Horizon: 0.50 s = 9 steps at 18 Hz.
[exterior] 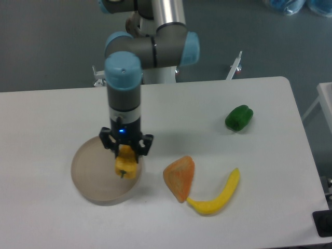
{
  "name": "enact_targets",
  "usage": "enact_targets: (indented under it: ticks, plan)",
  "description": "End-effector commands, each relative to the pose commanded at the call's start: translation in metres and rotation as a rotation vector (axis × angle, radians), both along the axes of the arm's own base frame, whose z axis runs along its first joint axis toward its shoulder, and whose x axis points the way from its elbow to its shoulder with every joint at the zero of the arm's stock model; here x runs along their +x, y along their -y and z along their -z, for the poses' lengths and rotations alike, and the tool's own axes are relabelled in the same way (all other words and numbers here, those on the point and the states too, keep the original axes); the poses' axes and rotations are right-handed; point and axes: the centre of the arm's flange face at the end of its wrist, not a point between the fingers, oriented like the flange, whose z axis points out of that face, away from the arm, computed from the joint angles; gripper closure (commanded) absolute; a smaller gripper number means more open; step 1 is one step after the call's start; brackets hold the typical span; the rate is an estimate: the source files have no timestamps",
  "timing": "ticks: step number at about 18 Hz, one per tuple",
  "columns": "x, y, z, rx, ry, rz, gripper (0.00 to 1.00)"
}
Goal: Place the yellow pepper on the plate
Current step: 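Carry the yellow pepper over the beige plate and lower it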
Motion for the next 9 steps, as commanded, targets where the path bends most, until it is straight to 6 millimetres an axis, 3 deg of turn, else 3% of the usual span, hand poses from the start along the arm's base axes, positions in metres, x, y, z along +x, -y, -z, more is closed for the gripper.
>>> enact_targets:
  ticks: [2,9]
  plan:
    - [0.004,0.003,0.017,-0.017,0.006,0.005,0.62]
    - [0.009,-0.002,0.034,-0.033,0.001,0.046,0.62]
